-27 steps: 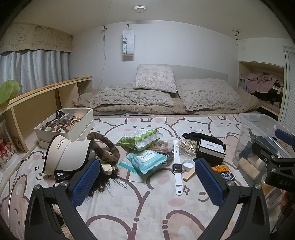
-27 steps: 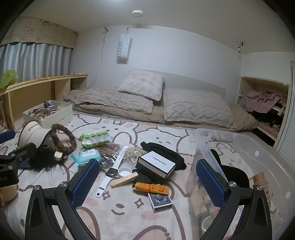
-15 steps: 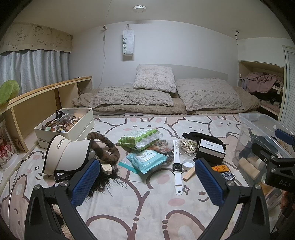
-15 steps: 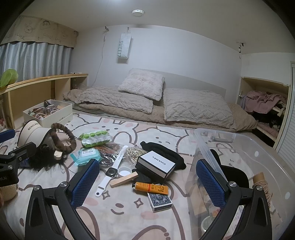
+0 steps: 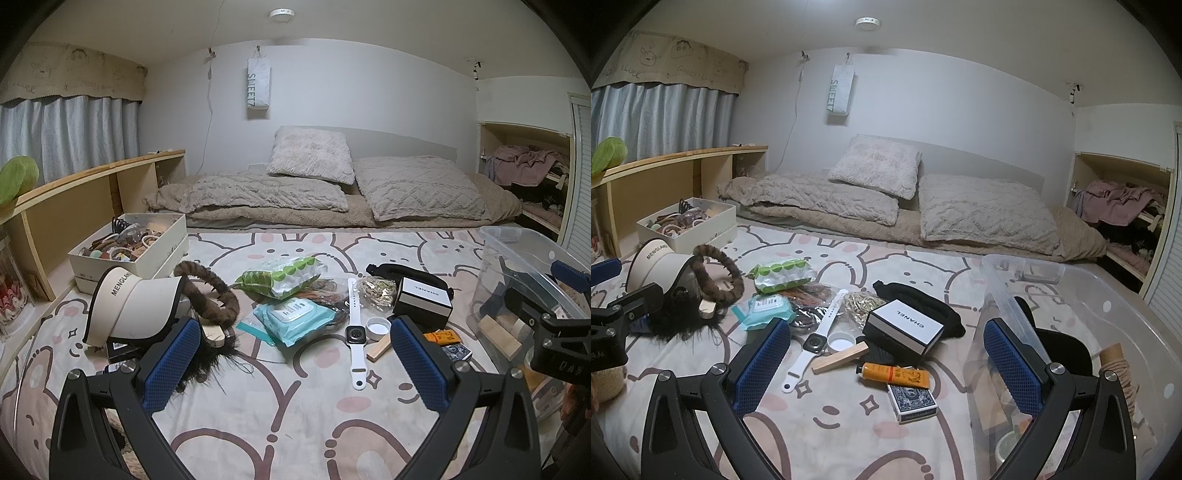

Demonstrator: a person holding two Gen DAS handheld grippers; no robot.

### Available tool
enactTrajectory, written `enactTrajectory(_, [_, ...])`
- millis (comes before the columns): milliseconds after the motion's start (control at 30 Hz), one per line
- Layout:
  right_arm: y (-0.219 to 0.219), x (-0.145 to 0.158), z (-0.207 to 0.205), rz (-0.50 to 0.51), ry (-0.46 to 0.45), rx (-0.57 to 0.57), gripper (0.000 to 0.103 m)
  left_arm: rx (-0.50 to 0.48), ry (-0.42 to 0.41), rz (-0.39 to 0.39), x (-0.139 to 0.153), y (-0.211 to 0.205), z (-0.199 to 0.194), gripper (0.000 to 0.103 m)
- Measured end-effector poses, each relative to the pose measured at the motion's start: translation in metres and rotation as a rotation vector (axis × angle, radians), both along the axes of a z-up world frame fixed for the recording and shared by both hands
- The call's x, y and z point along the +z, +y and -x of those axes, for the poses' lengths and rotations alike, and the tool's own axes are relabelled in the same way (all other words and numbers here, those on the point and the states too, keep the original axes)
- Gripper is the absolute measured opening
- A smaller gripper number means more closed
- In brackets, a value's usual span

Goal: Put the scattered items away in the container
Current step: 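Move both tools toward the black feather clip and white smartwatch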

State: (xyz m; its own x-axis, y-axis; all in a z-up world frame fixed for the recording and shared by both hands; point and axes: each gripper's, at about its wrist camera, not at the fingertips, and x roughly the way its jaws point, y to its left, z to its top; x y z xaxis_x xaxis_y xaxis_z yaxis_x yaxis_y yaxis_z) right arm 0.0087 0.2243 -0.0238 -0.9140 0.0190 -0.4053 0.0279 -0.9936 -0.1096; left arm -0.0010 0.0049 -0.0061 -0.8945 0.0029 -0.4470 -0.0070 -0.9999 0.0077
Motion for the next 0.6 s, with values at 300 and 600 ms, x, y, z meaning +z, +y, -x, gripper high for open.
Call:
enactTrajectory(300, [-0.012,-0.021,0.013,-0.017,-0.028,0.044,0.103,0.056,-0.025,-0.037,-0.008,-0.018,0.007,0.103])
enactTrajectory(600, [-0.015,-0.042,0.026,-0.008,-0.092,0.067,0.103,0.117,-0.009,-0.045,-0.008,-0.048,0.011,0.103])
